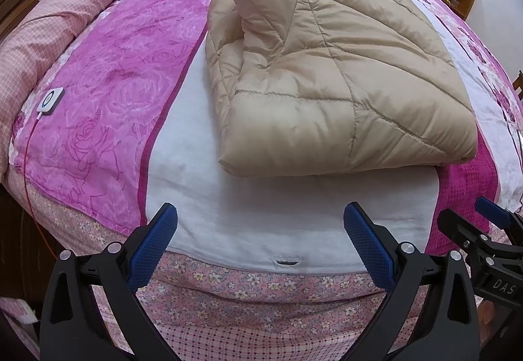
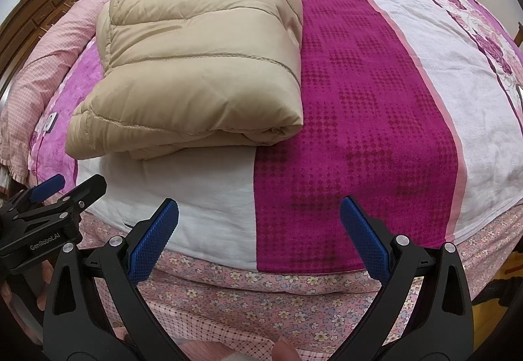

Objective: Fold large clothes

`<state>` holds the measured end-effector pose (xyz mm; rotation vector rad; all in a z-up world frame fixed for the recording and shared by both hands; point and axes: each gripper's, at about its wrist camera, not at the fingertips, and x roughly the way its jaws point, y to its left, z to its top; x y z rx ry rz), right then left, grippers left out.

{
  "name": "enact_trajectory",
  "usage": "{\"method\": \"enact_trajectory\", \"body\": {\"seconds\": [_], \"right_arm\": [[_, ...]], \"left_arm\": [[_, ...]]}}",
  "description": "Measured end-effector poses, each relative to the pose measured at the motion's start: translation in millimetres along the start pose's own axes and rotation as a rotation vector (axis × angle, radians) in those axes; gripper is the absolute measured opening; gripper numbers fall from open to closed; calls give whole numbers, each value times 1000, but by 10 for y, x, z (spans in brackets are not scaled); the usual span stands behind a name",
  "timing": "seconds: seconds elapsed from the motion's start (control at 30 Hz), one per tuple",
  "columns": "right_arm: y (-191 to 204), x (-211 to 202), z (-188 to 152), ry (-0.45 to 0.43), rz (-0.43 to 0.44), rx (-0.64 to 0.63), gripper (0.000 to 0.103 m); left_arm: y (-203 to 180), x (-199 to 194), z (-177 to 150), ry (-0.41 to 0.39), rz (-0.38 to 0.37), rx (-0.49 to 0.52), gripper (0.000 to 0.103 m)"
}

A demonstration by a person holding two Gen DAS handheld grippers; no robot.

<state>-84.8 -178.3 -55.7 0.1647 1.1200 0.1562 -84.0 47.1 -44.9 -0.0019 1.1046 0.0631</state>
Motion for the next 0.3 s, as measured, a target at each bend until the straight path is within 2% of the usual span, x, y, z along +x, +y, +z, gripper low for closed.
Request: {"method": "enact_trajectory", "body": {"seconds": [0.3], "right_arm": [[-19,-8,-4,-4,-37,-4,98]], "left_arm": [[-49,22,-4,17,13,9,97]]}}
